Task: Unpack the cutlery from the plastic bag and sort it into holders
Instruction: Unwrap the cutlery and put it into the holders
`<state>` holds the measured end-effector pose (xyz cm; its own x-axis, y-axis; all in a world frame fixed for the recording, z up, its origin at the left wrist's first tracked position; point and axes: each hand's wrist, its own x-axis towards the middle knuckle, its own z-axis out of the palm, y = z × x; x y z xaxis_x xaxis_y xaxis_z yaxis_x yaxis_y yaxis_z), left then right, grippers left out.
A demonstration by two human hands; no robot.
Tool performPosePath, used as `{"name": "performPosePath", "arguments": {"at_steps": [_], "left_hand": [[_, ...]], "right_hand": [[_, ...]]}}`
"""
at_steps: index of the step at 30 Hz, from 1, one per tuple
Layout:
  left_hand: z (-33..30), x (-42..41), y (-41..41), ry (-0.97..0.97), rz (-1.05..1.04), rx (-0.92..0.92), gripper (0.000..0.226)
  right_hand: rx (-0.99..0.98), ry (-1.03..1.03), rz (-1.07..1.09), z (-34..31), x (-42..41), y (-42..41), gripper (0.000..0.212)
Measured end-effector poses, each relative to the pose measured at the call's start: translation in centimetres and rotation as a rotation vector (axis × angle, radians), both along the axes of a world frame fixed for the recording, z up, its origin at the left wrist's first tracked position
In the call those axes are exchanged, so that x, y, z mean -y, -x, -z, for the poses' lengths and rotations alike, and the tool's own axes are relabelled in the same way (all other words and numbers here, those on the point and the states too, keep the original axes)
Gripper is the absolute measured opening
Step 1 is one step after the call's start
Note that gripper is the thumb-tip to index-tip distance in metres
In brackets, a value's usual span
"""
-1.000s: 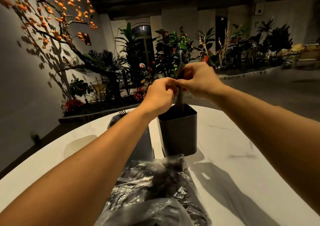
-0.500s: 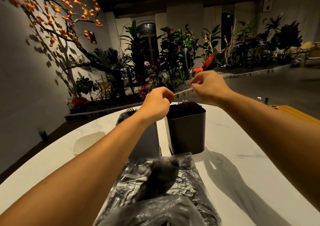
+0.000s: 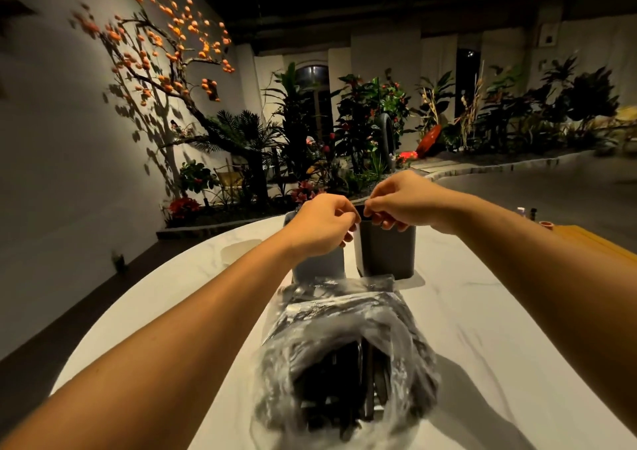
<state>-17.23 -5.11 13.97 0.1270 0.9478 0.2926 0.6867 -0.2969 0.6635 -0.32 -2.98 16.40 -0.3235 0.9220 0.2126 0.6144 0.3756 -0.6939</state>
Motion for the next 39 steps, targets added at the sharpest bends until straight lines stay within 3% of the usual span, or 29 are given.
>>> {"name": "performPosePath", "arguments": {"at_steps": [5,9,14,17,21,24,27,31,35,39], "left_hand": [[1.2,5.3,1.3,0.059,0.0,-0.012,0.02],[3.0,9.1,2.2,0.227,0.034,-0.032,0.02],[7.8,11.7,2.6,0.327,0.053,-0.27,0.017],[11.8,12.2,3.2,0.226,0.009,-0.464,0.024],[14.6,12.6,3.8,0.088,-0.062,-0.437,0.041],[15.0,12.7,3.5,0.002,-0.054,-0.42,0.056],[15.2,12.3,2.8,0.003,-0.024,-0.402,0.087],[15.2,11.4,2.4,0.036,0.029,-0.405,0.12],[14.3,11.1,3.1,0.064,0.068,-0.369,0.124],[12.9,11.4,3.8,-0.011,-0.005,-0.376,0.113]], "right_hand": [[0.064,0.12,-0.038,1.1,4.6,1.4,0.018],[0.266,0.225,-0.076,3.3,7.8,2.5,0.017],[0.437,0.321,-0.096,8.0,10.6,4.3,0.017],[0.634,0.176,-0.021,11.3,10.9,4.0,0.017],[0.787,-0.047,0.132,13.1,11.6,2.7,0.026],[0.806,-0.098,0.163,13.8,11.4,2.4,0.027],[0.749,-0.106,0.183,14.7,10.9,2.9,0.025],[0.789,-0.149,0.241,15.5,10.6,4.2,0.053],[0.813,-0.107,0.198,16.0,10.5,4.9,0.061],[0.622,0.078,0.111,15.5,10.5,4.7,0.053]]}}
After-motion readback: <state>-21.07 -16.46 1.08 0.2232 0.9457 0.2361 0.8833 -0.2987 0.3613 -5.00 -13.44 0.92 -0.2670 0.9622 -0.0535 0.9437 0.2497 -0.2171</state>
